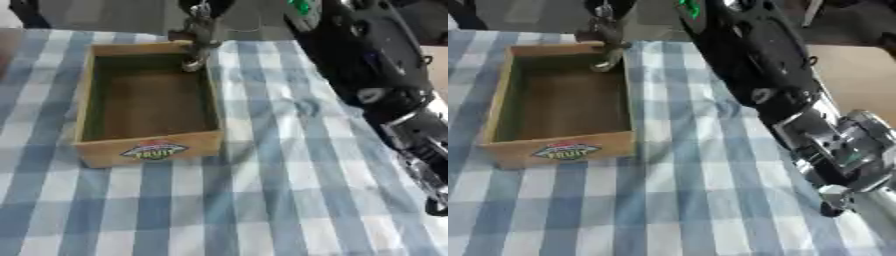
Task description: Pick up objects on the table and place them in the box.
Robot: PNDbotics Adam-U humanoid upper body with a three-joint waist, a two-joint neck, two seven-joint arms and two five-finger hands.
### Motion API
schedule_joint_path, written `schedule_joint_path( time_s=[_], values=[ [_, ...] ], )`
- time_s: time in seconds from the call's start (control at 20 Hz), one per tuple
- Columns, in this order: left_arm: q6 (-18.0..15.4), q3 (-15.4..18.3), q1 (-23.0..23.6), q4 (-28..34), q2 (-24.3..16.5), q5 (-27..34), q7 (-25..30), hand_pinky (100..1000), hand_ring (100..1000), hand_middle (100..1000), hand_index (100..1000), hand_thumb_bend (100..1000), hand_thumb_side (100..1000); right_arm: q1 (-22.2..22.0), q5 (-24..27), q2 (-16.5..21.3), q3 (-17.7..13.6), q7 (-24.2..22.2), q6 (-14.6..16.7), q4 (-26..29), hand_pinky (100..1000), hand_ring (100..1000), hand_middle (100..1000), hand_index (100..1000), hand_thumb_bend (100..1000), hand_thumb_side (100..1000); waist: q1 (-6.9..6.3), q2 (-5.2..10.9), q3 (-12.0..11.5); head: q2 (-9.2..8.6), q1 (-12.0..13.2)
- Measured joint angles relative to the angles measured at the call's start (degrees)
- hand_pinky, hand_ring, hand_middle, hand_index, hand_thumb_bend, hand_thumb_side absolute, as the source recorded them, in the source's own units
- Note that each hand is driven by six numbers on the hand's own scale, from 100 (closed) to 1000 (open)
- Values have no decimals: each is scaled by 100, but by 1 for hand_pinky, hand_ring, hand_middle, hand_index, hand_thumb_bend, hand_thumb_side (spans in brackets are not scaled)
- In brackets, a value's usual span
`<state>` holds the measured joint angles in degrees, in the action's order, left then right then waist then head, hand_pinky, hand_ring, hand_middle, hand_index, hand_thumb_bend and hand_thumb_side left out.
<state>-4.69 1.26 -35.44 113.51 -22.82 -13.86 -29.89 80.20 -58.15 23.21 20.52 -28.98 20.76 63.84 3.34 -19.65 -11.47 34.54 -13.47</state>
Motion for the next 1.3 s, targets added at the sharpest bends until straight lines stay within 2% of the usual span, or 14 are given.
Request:
schedule_joint_path(
  time_s=[0.4, 1.05, 1.2, 1.3],
  values=[
    [-20, -30, -89, 0, 70, 21, 11, 856, 879, 883, 883, 100, 679, -14, -150, -349, -3, 126, 1, -305, 691, 745, 347, 175, 100, 152, -10, -87, -159, -87, -95],
    [-67, -32, -165, 0, 117, 28, 25, 856, 879, 883, 881, 100, 680, -283, -642, -865, -30, 575, -9, -920, 681, 740, 351, 188, 100, 144, -8, -206, -268, -94, -234],
    [-72, -32, -183, 0, 118, 28, 20, 855, 879, 883, 881, 100, 679, -336, -740, -919, -28, 656, 30, -1049, 682, 746, 380, 230, 100, 142, -8, -231, -268, -94, -235],
    [-74, -32, -184, 0, 118, 28, 19, 855, 879, 883, 881, 100, 679, -356, -782, -941, -30, 706, 58, -1112, 689, 762, 437, 382, 100, 145, -8, -232, -268, -94, -235]
  ],
)
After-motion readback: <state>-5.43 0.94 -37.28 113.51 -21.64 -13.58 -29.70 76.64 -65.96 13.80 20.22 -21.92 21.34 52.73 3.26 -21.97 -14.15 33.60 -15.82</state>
